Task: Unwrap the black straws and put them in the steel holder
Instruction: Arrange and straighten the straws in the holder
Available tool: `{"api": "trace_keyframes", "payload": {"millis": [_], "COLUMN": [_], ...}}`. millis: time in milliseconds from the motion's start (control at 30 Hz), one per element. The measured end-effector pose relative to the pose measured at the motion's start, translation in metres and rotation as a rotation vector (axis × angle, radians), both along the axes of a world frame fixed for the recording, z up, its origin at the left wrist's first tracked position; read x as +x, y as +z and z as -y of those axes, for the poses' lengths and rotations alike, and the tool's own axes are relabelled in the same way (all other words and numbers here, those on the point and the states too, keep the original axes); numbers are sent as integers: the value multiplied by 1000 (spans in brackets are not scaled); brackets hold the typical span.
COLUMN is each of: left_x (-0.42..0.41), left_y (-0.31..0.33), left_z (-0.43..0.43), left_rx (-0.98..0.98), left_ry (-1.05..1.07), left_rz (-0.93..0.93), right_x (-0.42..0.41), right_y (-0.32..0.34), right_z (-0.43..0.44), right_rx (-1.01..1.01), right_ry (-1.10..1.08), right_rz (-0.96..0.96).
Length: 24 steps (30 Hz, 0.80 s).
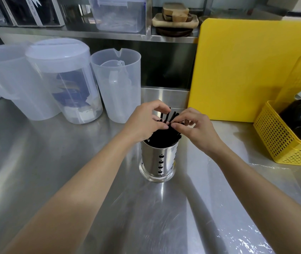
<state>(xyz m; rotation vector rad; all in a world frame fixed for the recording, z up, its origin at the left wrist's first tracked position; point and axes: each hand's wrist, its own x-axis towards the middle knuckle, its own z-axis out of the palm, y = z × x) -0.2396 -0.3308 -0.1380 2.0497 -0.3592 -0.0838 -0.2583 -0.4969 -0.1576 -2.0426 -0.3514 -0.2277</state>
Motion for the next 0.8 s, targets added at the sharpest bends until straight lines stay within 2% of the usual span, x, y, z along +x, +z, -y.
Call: {"api": "trace_keyframes", "payload": {"millis": [167, 400, 800], "left_x": [-1, -1, -4], "left_y": [0, 10, 13], "left_z": [2, 7, 11], "left_rx": [-16, -135, -185], "left_ry": [-14, 3, 101], "left_rz": [35, 117, 137], "right_x": [-1, -2, 1], "right_y": [2, 6, 8], "right_z": [3, 1, -6], "right_rx": [-29, -19, 258], "right_ry": [6, -29, -9], "right_rz": [-5, -15, -79]}}
